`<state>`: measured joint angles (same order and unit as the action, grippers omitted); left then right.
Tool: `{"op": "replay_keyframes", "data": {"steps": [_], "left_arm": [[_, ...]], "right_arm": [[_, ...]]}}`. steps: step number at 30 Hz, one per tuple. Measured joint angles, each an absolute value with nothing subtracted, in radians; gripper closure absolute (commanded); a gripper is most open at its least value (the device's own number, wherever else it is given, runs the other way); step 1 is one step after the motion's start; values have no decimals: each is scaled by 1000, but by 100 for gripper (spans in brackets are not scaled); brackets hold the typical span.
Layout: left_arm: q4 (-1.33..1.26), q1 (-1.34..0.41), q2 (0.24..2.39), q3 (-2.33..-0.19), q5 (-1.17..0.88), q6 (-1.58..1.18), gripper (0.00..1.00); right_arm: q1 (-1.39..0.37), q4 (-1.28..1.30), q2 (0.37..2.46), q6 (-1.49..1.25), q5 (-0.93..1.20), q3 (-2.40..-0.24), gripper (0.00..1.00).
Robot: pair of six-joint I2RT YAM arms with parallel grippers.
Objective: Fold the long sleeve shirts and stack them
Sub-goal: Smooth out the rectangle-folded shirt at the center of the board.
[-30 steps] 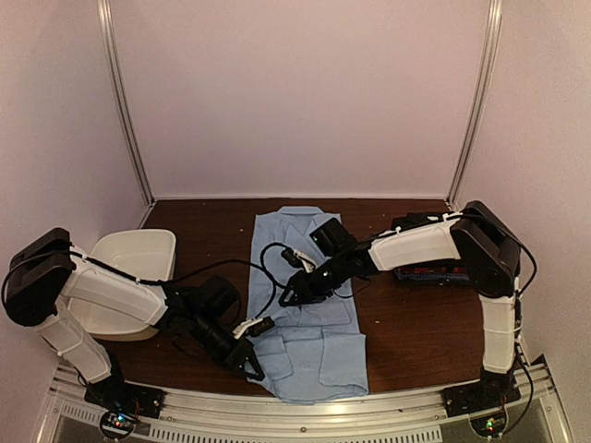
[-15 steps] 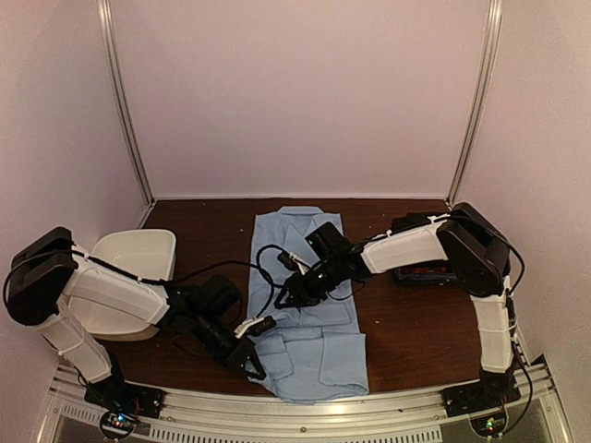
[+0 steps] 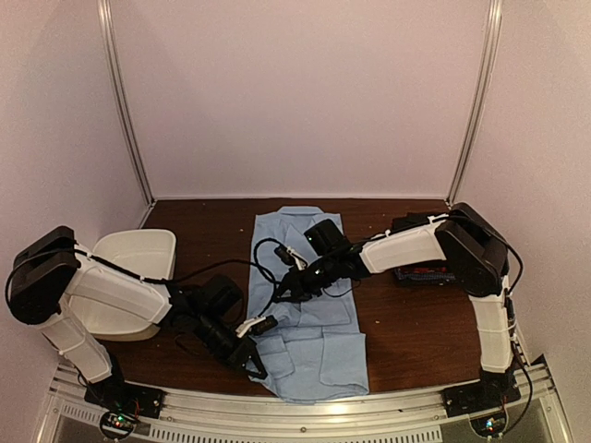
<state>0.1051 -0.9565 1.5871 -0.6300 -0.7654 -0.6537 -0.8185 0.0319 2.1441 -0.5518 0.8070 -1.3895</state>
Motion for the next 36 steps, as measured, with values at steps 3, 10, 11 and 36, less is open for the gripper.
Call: {"op": "replay_keyframes", "data": {"steps": [3, 10, 11, 36], "left_arm": [[105, -957, 1592, -631, -766, -652, 100], [106, -957, 1595, -640, -766, -651, 100], [107, -957, 1596, -642, -766, -651, 100], [110, -957, 1599, -650, -765, -645, 100]], "right_arm": [[-818, 23, 2143, -548, 799, -1383, 92], [-818, -53, 2062, -546, 685, -1269, 97], [-818, -80, 2040, -548, 661, -1244, 98], [-818, -379, 1856, -626, 308, -977, 70]]}}
